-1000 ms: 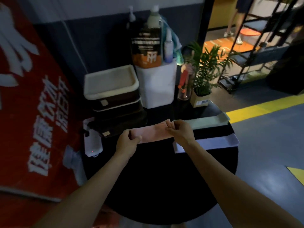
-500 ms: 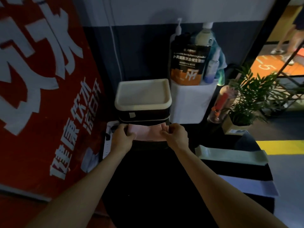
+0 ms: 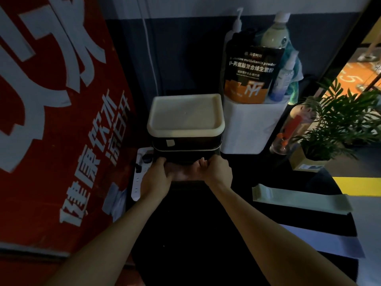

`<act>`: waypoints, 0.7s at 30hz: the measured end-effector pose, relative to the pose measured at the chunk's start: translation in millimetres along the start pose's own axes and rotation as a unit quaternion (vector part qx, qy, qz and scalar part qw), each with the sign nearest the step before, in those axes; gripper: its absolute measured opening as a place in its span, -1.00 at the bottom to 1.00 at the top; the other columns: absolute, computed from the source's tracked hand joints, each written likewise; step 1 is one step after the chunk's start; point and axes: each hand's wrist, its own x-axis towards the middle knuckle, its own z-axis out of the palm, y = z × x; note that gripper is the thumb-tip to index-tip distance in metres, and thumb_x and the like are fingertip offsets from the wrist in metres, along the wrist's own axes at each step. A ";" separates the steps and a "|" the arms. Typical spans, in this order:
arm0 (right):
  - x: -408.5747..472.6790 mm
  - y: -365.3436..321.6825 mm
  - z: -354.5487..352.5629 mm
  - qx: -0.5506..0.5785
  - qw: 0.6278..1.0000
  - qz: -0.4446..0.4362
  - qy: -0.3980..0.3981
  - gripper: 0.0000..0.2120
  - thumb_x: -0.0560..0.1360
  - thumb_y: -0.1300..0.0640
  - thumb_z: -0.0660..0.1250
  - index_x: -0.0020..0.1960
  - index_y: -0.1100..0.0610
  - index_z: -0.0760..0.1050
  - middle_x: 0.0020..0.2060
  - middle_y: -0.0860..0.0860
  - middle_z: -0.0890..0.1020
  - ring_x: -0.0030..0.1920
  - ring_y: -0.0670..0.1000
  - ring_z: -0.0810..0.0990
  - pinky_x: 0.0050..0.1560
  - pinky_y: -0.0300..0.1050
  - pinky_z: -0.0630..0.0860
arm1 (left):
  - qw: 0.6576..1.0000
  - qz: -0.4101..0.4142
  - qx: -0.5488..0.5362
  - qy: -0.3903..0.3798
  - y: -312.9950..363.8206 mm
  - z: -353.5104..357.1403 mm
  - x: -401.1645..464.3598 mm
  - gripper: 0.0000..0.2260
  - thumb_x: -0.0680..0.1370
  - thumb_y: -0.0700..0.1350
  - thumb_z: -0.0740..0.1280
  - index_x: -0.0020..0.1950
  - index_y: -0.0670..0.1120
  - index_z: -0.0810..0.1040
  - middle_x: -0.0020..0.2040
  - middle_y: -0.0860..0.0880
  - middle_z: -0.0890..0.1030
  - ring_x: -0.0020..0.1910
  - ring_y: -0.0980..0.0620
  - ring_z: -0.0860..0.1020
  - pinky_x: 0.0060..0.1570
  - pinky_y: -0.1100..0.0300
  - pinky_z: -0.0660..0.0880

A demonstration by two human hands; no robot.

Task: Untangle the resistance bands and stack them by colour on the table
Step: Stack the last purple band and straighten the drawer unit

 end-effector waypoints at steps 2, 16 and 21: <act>0.2 -0.3 0.7 -0.004 1.000 0.000 0.000 -0.67 0.51 -0.05 0.22 -0.20 0.22 0.47 -0.32 0.06 0.51 -0.19 0.15 0.60 -0.31 -0.14 0.33 | 0.998 0.057 0.013 0.004 -3.6 1.2 -5.7 -0.64 0.54 -0.12 0.30 0.33 -0.11 0.39 0.29 -0.11 0.46 0.25 -0.10 0.44 0.16 0.06 0.41; -5.3 32.0 -13.4 0.014 0.988 -0.155 0.019 -0.87 0.44 0.15 0.36 -0.02 0.11 0.59 -0.07 0.01 0.58 -0.07 0.03 0.57 -0.20 -0.14 0.44 | 0.974 0.195 0.089 -0.080 -3.6 24.6 -14.7 -0.68 0.58 -0.17 0.20 0.33 -0.05 0.47 0.31 -0.02 0.49 0.29 -0.04 0.44 0.24 0.15 0.35; -18.3 66.8 -20.3 0.013 0.984 -0.176 -0.008 -0.59 0.40 0.06 0.44 0.21 0.09 0.49 0.12 0.00 0.43 0.16 0.00 0.37 0.05 -0.24 0.33 | 0.970 0.208 0.104 -0.068 -2.1 23.8 -15.5 -0.61 0.48 -0.06 0.08 0.20 -0.05 0.57 0.20 -0.01 0.58 0.18 -0.06 0.52 0.09 0.10 0.45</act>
